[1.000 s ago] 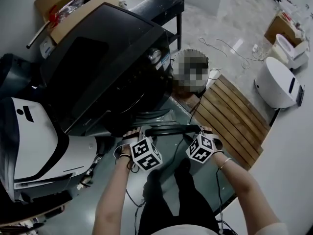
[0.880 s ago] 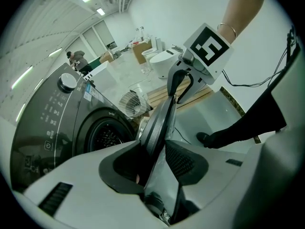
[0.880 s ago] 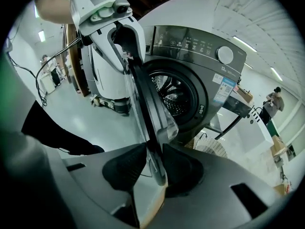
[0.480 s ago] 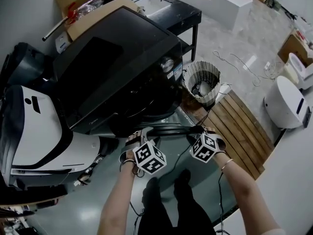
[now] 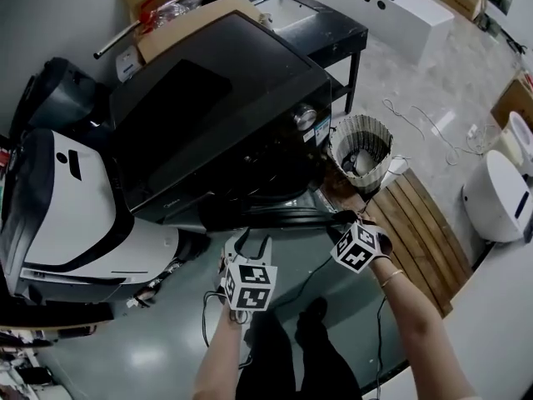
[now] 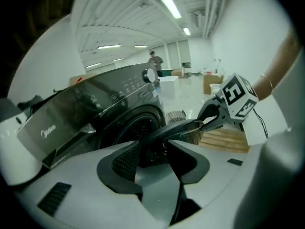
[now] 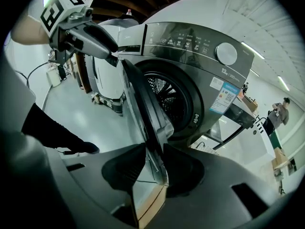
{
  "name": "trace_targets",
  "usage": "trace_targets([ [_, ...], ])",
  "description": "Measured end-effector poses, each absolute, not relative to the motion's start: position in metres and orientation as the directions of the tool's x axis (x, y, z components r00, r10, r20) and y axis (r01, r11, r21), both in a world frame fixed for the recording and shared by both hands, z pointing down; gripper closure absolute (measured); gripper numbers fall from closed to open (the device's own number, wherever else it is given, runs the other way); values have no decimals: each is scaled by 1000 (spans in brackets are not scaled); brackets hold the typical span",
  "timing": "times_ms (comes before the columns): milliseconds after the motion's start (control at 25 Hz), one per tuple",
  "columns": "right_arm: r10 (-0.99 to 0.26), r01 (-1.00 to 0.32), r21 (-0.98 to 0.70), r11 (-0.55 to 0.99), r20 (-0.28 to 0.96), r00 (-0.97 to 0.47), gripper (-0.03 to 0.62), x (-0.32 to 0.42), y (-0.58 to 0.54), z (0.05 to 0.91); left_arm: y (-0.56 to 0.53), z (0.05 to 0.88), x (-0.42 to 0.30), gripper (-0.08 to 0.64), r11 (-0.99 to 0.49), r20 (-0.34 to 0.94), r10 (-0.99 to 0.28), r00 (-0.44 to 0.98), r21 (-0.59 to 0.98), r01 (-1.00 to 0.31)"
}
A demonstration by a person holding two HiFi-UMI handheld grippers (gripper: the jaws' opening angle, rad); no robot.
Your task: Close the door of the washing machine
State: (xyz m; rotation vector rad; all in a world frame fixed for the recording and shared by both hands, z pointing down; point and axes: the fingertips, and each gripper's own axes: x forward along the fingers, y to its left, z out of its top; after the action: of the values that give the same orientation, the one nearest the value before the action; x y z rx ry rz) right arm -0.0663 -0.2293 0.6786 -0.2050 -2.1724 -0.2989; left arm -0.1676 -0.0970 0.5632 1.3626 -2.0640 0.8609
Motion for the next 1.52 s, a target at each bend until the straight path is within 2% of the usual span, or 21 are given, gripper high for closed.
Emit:
trace_targets([
  [280,36,261,149,954,805,-592,462,-83,-245,678,-88,591,-193,304,590,711,-567,-416,-2,-807],
  [520,43,286,154,946,812,-582,460,-98,-254,679,-96,606,-208,299,705,718,-550,-426,126,-698],
  [880,46,328,182,927,813,-580,456,-133,-278,681,-111,606,-232,302,762,667,-552,-500,158,-629],
  [1520,135,458,189,868,800,-585,453,-202,-323,679,-140,608,-272,308,842,628,-483,-609,143,-521],
])
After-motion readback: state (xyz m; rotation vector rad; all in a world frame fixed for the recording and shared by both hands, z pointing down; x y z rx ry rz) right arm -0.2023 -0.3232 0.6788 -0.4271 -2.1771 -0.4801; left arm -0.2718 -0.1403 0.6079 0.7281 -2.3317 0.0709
